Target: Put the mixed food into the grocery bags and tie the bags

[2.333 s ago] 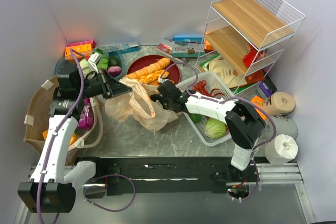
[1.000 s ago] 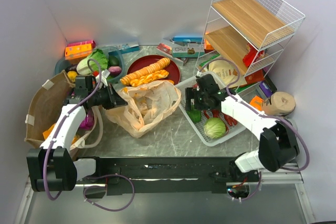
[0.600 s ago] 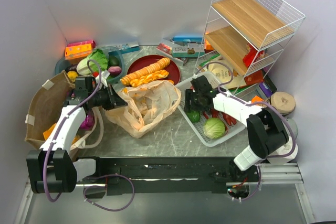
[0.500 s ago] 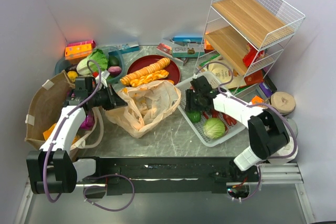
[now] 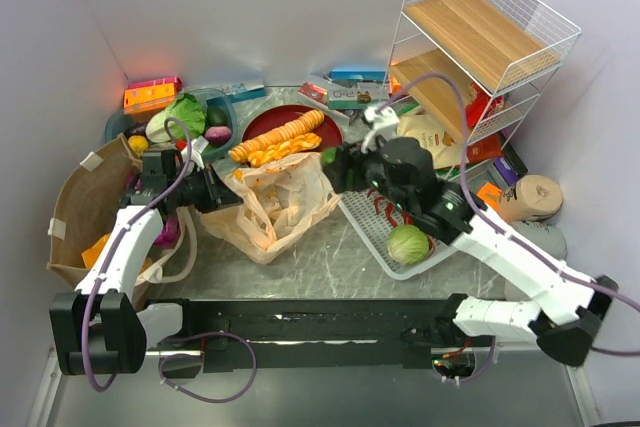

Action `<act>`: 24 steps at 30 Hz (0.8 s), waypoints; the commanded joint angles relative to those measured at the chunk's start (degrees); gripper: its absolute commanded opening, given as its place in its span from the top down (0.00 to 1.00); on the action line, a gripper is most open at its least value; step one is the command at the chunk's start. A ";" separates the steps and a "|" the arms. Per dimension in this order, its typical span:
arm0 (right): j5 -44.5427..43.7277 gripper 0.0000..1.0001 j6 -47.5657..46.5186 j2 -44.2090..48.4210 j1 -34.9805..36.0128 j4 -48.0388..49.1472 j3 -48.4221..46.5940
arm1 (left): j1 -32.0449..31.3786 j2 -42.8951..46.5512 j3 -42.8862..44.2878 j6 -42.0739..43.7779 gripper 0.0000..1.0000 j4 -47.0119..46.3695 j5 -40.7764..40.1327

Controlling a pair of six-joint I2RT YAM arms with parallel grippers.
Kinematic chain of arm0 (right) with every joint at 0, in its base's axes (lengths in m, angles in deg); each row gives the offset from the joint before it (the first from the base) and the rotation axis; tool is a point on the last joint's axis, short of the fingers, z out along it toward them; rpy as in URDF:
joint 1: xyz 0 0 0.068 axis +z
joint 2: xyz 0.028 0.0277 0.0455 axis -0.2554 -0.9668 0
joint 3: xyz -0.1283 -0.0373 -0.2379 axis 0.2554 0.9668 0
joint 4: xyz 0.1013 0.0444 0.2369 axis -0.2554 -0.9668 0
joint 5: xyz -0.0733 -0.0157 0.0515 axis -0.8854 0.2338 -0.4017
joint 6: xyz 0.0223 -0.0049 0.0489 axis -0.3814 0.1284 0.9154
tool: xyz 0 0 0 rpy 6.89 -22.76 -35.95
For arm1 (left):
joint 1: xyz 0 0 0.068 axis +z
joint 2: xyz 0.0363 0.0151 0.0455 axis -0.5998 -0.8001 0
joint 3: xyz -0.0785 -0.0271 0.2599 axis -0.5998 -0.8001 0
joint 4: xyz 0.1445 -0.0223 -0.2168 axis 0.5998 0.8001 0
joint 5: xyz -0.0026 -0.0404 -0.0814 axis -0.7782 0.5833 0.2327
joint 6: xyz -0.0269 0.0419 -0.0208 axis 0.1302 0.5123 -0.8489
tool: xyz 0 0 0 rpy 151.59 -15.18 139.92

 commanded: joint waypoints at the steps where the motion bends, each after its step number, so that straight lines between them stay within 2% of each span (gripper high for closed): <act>1: 4.46 0.85 -3.70 -9.67 3.89 4.75 -7.32 | 0.19 1.93 -0.99 -0.52 0.99 -0.29 0.98; 7: 7.45 0.78 -5.81 -25.49 6.28 -1.83 -18.48 | 0.19 2.89 -1.43 -0.43 0.99 0.59 0.54; 10: 6.58 0.68 -5.91 -31.03 6.81 -6.05 -22.35 | 0.19 2.98 -1.17 -0.34 0.99 1.12 0.01; 11: 6.23 0.45 -5.99 -32.70 6.81 -7.02 -23.14 | 0.19 2.98 -1.08 -0.34 0.99 1.21 -0.16; 12: 6.14 0.31 -6.17 -33.32 6.81 -8.16 -24.37 | 0.28 3.07 -0.99 -0.25 0.99 1.56 -0.77; 14: 7.62 0.13 -7.04 -33.07 6.81 -8.61 -24.65 | 0.19 3.07 -0.91 0.18 0.99 2.00 -1.48; 15: 7.98 0.09 -7.48 -32.63 6.72 -8.26 -24.73 | 0.28 2.81 -0.73 0.27 0.99 2.18 -2.00; 17: 8.34 0.03 -8.45 -30.88 6.37 -7.12 -25.34 | 0.19 2.55 -0.73 0.71 0.99 2.88 -3.15; 21: 15.16 0.01 -9.16 -31.92 2.52 -7.63 -30.34 | 0.19 2.54 -1.17 0.54 0.99 2.79 -3.94; 24: 13.28 0.01 -10.47 -35.43 1.80 -9.05 -34.31 | 0.19 2.46 -1.35 0.62 0.99 2.53 -3.07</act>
